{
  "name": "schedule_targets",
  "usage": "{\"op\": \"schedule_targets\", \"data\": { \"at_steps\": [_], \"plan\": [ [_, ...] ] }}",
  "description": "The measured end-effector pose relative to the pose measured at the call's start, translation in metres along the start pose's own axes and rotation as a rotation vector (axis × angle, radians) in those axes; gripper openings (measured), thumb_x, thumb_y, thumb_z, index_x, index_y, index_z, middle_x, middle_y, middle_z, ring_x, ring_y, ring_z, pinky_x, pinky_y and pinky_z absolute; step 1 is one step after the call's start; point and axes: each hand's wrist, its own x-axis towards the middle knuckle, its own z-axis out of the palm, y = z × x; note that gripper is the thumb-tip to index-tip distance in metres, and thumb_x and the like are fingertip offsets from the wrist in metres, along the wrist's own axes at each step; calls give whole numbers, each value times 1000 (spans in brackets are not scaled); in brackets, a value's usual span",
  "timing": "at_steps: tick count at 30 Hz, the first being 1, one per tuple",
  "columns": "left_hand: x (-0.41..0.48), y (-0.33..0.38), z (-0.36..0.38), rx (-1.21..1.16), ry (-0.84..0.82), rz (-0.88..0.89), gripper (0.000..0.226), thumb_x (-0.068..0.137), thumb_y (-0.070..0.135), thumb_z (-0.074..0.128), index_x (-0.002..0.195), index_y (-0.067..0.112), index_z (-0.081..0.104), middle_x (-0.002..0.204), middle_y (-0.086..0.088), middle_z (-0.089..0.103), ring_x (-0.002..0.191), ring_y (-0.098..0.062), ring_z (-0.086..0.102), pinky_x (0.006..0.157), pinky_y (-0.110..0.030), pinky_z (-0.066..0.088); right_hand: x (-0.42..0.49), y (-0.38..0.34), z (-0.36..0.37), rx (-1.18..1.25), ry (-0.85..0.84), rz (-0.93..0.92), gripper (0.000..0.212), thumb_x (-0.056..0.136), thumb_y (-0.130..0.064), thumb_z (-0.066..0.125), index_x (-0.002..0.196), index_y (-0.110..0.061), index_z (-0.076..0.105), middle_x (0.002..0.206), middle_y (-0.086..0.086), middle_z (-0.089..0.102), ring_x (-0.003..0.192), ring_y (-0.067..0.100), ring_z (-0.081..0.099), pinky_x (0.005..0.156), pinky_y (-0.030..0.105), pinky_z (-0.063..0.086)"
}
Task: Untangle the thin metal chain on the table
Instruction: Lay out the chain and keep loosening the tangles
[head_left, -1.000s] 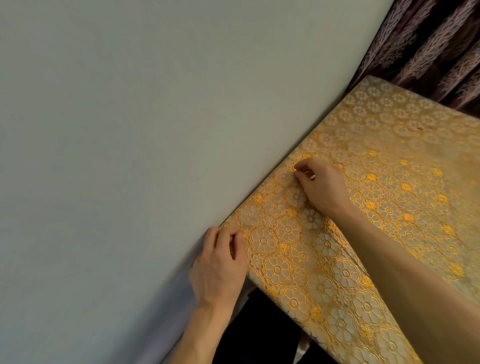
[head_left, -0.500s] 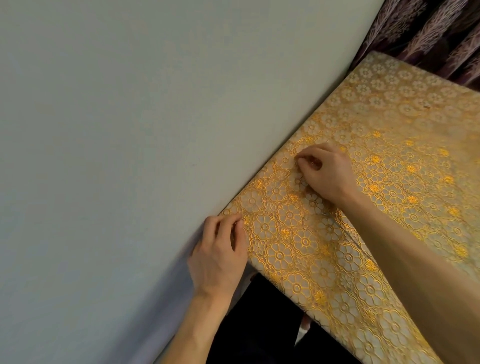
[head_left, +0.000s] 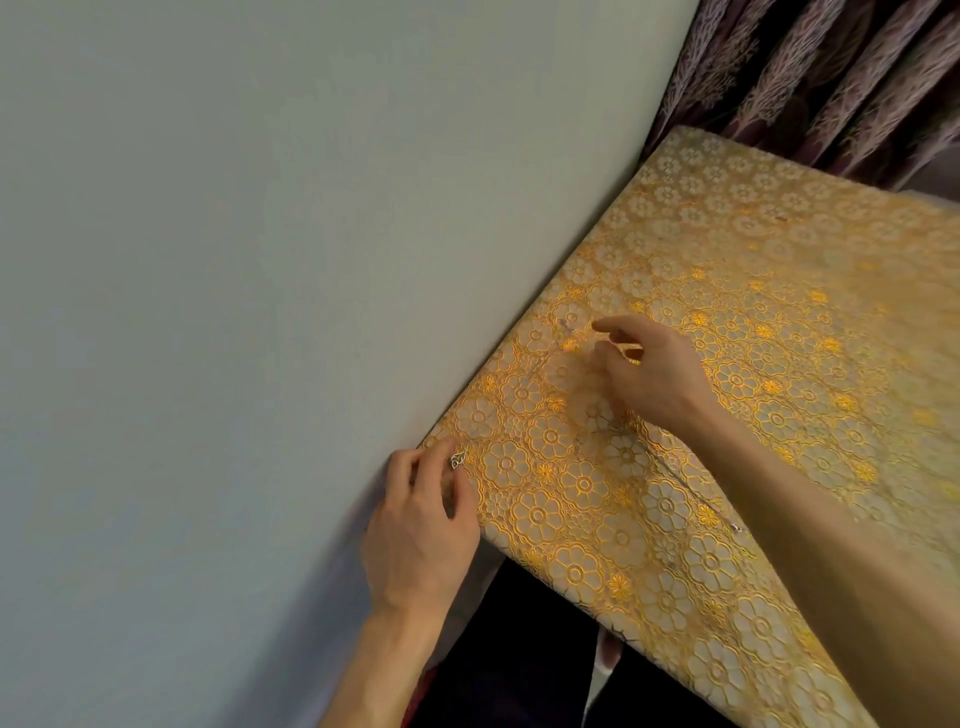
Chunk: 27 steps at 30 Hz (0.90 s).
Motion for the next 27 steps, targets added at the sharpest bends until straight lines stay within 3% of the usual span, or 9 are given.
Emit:
{"op": "schedule_targets", "data": {
  "at_steps": [3, 6, 9, 11, 13, 17, 22, 27],
  "plan": [
    [1, 11, -4, -12, -18, 118, 33, 86, 23, 73, 118, 27, 68, 106, 5, 59, 81, -17, 67, 52, -23, 52, -46, 8, -24, 10, 21, 94, 29, 97, -27, 62, 125, -22, 66, 119, -4, 68, 104, 11, 61, 92, 34, 53],
    [7, 34, 3, 14, -49, 309, 36, 84, 23, 74, 119, 23, 69, 110, 2, 63, 94, -18, 65, 71, -22, 46, -95, 19, -39, -144, 4, 171, 33, 95, -36, 64, 126, -25, 66, 119, -6, 66, 105, 12, 59, 90, 35, 52],
    [16, 57, 20, 76, -220, 435, 43, 94, 42, 53, 134, 27, 58, 131, 4, 59, 118, -16, 57, 90, -29, 48, -138, 22, -46, -300, 25, 259, 36, 95, -42, 62, 126, -25, 67, 121, -4, 65, 113, 18, 58, 92, 33, 45],
    [19, 67, 35, 166, -339, 494, 58, 96, 54, 33, 147, 29, 44, 150, 2, 47, 139, -18, 42, 113, -37, 34, -160, 25, -47, -342, 53, 324, 36, 95, -41, 62, 125, -23, 68, 119, -2, 66, 113, 20, 58, 91, 32, 43],
    [19, 73, 47, 237, -425, 550, 66, 95, 58, 23, 155, 31, 28, 163, 2, 28, 151, -18, 21, 123, -40, 13, -176, 30, -43, -351, 91, 354, 33, 93, -40, 65, 120, -22, 73, 113, -2, 67, 105, 22, 60, 87, 33, 45],
    [13, 69, 60, 243, -490, 578, 67, 95, 62, 6, 156, 34, -1, 166, 9, -6, 152, -9, -14, 123, -41, -10, -191, 39, -25, -299, 256, 350, 22, 89, -33, 73, 107, -24, 78, 107, -6, 69, 100, 21, 60, 84, 31, 46],
    [11, 67, 63, 216, -416, 576, 67, 99, 60, 21, 157, 26, 25, 165, 7, 16, 153, -9, 6, 124, -41, 0, -194, 43, -11, -254, 455, 309, 10, 85, -15, 78, 95, -13, 76, 99, 2, 70, 92, 28, 60, 82, 29, 43],
    [9, 72, 62, 209, -420, 533, 73, 96, 60, 22, 158, 22, 23, 165, 8, 17, 152, -6, 5, 123, -36, -4, -190, 41, -16, -273, 321, 418, 14, 93, -18, 67, 95, -5, 68, 108, 9, 60, 99, 28, 54, 86, 38, 45]
  ]
}}
